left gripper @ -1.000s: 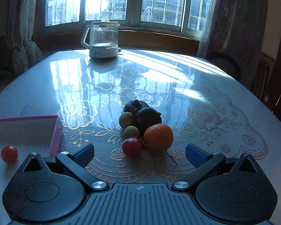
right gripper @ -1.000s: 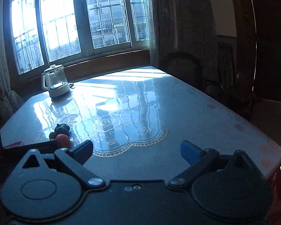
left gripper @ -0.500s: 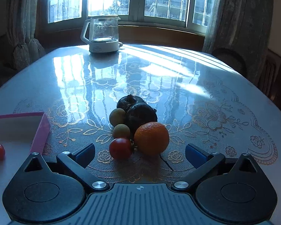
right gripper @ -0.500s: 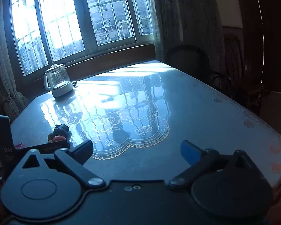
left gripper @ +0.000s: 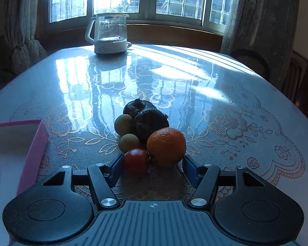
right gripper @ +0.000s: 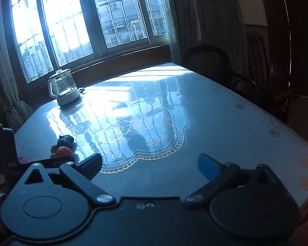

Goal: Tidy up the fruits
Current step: 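Close the left tool on a cherry tomato beside the dark fruits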

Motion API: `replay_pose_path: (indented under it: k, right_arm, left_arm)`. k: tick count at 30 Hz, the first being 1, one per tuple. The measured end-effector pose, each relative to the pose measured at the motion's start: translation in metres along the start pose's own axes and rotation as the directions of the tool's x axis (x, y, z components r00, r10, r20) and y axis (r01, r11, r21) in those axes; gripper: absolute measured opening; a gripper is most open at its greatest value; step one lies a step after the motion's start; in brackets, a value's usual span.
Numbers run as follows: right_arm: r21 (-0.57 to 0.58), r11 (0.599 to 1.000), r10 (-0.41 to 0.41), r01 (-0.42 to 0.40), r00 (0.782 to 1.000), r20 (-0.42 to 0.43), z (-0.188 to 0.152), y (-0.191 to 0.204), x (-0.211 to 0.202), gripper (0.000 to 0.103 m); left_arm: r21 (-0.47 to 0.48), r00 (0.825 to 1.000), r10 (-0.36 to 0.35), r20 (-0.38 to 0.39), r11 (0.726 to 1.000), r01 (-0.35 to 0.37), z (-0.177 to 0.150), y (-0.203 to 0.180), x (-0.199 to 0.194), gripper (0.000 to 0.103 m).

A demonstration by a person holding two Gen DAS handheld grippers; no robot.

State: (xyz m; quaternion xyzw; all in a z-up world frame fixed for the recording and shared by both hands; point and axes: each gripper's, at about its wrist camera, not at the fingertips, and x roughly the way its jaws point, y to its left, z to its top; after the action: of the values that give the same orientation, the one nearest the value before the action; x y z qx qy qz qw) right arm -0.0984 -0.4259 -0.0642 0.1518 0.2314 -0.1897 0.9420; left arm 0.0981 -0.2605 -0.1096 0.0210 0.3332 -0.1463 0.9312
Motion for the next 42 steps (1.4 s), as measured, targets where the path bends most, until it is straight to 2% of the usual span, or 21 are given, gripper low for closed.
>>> replay_pose_path:
  k: [1,2,9,13,20,23,39,42]
  right_arm:
    - [0.002,1.000,0.000,0.000,1.000,0.000,0.000,0.000,0.000,0.100]
    - [0.005,1.000,0.001,-0.001,1.000,0.001,0.000,0.000,0.001,0.100]
    - [0.007,1.000,0.009,-0.009,1.000,0.002,0.001,0.002,0.004,0.100]
    - [0.002,1.000,0.012,-0.012,1.000,-0.001,0.001,0.004,0.004,0.100]
    - [0.011,1.000,0.007,-0.007,1.000,-0.011,0.003,0.000,0.007,0.100]
    - [0.003,1.000,0.013,-0.013,1.000,-0.012,0.003,0.004,0.009,0.100]
    - [0.007,1.000,0.013,-0.013,1.000,-0.020,0.002,0.005,0.015,0.100]
    - [0.019,1.000,0.011,-0.011,1.000,-0.022,0.001,0.004,0.018,0.100]
  left_arm:
    - [0.001,1.000,-0.003,-0.003,1.000,0.003,-0.001,0.000,-0.002,0.052]
    - [0.003,1.000,-0.005,-0.007,1.000,0.005,-0.003,0.000,-0.005,0.050]
    - [0.026,1.000,-0.027,-0.005,0.999,0.027,-0.013,-0.001,-0.018,0.049]
    - [-0.017,1.000,-0.024,-0.002,1.000,0.024,-0.008,0.010,-0.014,0.035]
    - [0.034,1.000,0.009,0.013,0.999,-0.009,-0.010,0.017,-0.014,0.034]
    - [0.023,1.000,-0.010,0.009,1.000,0.010,-0.005,0.019,-0.009,0.034]
    - [-0.007,1.000,0.014,0.013,1.000,-0.014,0.010,0.015,0.013,0.034]
    - [-0.001,1.000,0.019,0.015,1.000,-0.019,0.010,0.015,0.013,0.031]
